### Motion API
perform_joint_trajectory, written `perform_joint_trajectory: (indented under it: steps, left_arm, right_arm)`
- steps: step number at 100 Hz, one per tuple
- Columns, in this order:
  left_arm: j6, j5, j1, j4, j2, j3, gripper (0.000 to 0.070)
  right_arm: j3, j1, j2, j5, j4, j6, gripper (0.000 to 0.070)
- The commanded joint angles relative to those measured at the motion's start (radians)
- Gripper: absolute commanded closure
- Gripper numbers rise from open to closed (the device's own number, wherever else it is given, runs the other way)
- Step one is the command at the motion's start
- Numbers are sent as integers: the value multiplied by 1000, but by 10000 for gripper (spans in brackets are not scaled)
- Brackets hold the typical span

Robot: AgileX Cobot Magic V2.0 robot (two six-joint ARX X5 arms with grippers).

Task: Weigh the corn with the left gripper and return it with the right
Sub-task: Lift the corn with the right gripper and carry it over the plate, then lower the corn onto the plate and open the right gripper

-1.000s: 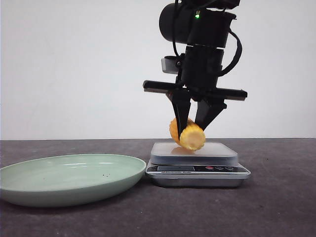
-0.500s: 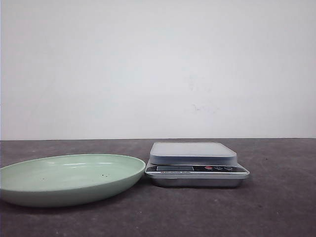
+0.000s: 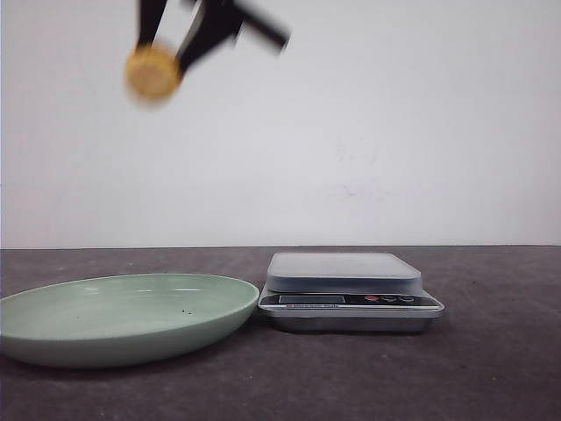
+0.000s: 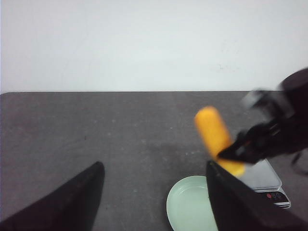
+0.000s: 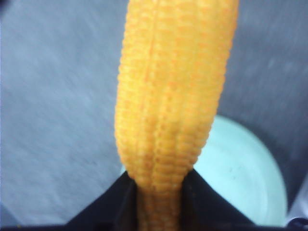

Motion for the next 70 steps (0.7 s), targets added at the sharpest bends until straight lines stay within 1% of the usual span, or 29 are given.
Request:
perform_joint_trajectory:
  steps: [1, 24, 37, 54, 70]
  left_arm:
    - [10, -6, -6, -47, 3, 17, 307]
    - [10, -6, -6, -47, 1, 17, 307]
    - [11, -6, -6, -47, 1, 16, 307]
    - [13, -21, -6, -47, 1, 13, 307]
    - [11, -22, -6, -47, 1, 13, 307]
  right_arm:
    - [14, 15, 49, 7, 3, 49, 700]
    - [14, 19, 174, 15, -18, 126, 700]
    - [14, 18, 209, -35, -29, 135, 700]
    - [13, 20, 235, -23, -33, 165, 700]
    - [13, 21, 259, -27, -33, 222, 700]
